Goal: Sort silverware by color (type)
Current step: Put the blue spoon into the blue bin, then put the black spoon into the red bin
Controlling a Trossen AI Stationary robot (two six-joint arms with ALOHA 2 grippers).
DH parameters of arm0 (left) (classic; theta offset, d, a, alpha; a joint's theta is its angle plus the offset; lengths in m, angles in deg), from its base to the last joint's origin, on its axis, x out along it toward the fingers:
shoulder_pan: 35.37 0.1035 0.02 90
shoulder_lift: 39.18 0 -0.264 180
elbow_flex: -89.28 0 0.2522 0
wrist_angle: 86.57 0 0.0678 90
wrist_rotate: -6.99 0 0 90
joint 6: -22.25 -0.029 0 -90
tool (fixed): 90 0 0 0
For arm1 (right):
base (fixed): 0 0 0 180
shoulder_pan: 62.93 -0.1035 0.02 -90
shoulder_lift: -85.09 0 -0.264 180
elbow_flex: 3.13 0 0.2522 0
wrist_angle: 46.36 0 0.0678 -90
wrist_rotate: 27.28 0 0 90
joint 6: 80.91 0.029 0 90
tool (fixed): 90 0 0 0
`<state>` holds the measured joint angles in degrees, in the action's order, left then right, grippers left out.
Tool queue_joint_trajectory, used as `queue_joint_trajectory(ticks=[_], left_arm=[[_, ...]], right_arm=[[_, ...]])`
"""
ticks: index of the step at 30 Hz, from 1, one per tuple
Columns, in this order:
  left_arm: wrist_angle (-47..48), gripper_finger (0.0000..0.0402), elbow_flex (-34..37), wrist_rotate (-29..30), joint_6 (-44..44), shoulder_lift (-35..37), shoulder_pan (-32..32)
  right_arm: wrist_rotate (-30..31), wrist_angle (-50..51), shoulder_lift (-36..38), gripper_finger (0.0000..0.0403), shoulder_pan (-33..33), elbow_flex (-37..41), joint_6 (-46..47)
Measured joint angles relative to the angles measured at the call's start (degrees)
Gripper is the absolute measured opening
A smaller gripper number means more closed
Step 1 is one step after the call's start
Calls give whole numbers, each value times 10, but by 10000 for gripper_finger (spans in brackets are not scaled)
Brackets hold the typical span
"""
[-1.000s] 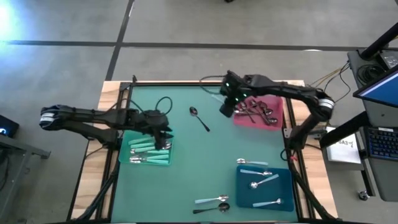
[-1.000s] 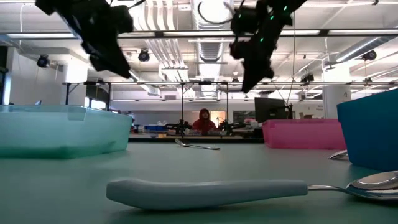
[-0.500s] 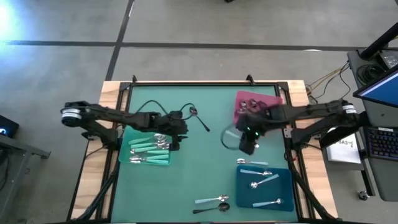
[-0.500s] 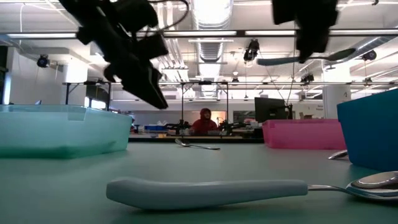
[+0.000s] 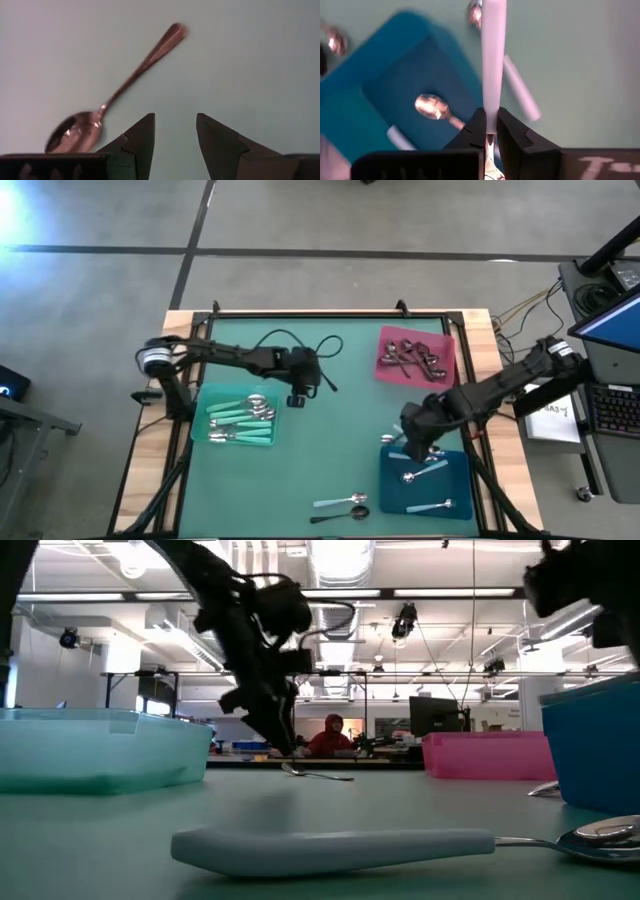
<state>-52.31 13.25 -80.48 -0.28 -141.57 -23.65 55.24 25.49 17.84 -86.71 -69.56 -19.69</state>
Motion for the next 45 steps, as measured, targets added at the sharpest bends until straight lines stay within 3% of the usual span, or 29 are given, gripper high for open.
queue_joint_trajectory(ticks=[6, 15, 20, 33, 45], left_arm=[[30, 129, -80, -1, -57, -66, 21], [155, 129, -194, -2, -125, -161, 44], [206, 129, -248, -2, -132, -184, 50], [200, 113, -249, -35, -174, -186, 82], [218, 11, -263, -55, -186, -204, 118]], right_arm=[[-43, -1, -5, 22, -40, 5, 27], [-43, -1, -20, 120, -60, 8, 34], [-50, -1, -23, 148, -68, 8, 34], [-50, -1, -23, 129, -74, 8, 43], [-50, -1, -23, 126, -74, 8, 47]])
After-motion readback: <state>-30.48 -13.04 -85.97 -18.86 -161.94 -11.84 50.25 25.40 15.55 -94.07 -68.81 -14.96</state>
